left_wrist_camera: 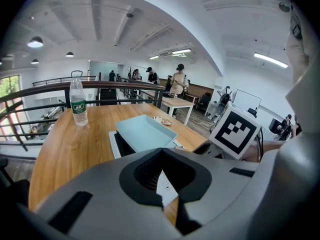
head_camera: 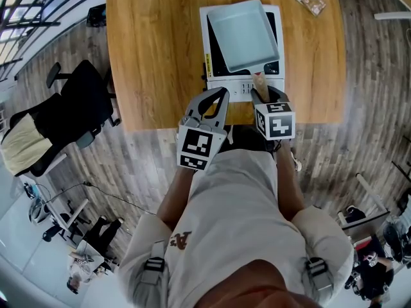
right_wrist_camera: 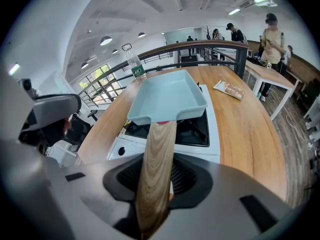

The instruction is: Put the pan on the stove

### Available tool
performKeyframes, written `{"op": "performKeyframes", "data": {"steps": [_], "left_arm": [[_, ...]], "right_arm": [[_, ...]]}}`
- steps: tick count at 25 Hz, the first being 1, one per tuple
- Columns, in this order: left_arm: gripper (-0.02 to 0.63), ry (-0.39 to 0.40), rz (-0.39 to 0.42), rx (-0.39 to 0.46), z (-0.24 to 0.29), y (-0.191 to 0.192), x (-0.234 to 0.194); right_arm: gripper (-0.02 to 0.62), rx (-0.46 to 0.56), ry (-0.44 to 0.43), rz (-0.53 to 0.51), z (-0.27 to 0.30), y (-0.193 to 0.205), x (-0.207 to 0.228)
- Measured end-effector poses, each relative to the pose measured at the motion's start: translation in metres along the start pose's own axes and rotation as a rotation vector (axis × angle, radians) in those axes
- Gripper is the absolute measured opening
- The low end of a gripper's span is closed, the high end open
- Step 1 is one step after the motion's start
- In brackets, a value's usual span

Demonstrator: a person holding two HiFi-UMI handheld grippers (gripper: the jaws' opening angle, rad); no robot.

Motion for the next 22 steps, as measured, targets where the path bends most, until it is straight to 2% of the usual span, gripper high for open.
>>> {"op": "performKeyframes", "data": {"steps": [15, 22], "left_arm": [[0.018, 0.011, 0.004, 0.0, 0.0007, 0.001, -0.001], [0.018, 0.012, 0.006, 0.0, 0.0018, 0.0012, 0.0006]], "right_arm": [[0.142, -0.028, 0.041, -0.066, 0.001, -0.0074, 0.0001], [0.231, -0.021, 0.009, -0.073, 0.0021, -0.0092, -0.0013]]}}
Point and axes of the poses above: the fingertips, and each gripper's own axes: z forward along the fingers, x to its right, y out of its underside, the point moved 4 cm from there along -z, backward along the fingers, and after that the axes turned 3 degrees about y, right-handed, at the moved point
